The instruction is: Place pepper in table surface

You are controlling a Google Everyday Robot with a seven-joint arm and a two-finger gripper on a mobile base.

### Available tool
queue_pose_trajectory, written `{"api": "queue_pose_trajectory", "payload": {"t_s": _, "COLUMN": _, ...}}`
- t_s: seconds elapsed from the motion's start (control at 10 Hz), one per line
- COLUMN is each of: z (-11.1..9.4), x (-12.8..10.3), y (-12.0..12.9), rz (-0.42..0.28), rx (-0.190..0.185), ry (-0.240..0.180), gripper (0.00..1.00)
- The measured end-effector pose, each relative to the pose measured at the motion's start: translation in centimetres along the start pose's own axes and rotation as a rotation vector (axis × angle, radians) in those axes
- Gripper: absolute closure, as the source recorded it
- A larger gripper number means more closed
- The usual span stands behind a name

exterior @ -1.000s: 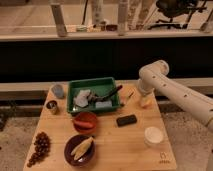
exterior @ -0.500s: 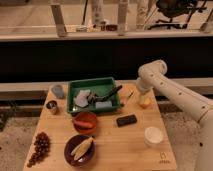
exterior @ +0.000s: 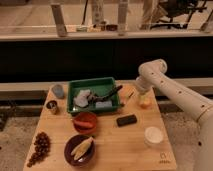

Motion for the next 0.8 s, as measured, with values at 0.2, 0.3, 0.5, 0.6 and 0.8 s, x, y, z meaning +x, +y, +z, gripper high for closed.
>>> {"api": "queue_pose_trajectory", "payload": {"t_s": 0.2, "z": -1.1, "x": -5.0, "y": -0.4, "rz": -0.120, "rx": -0.011, "ry": -0.048, "gripper": 0.20}}
{"api": "queue_pose_trajectory", "payload": {"t_s": 0.3, "z": -1.5, "x": -7.6, "y": -0.7, "rz": -0.186, "rx": -0.019, "ry": -0.068, "gripper": 0.20}}
{"api": "queue_pose_trajectory", "payload": {"t_s": 0.5, "z": -2.2, "x": -13.2, "y": -1.2, "rz": -0.331, "rx": -0.035, "ry": -0.111, "gripper": 0.20}}
{"api": "queue_pose_trajectory", "payload": {"t_s": 0.6, "z": -2.6, "x": -16.1, "y": -1.3, "rz": -0.407, "rx": -0.045, "ry": -0.132, "gripper": 0.20}}
{"api": "queue_pose_trajectory", "payload": {"t_s": 0.8, "z": -3.1, "x": -21.0, "y": -1.2, "rz": -0.538, "rx": -0.065, "ry": -0.164, "gripper": 0.20}}
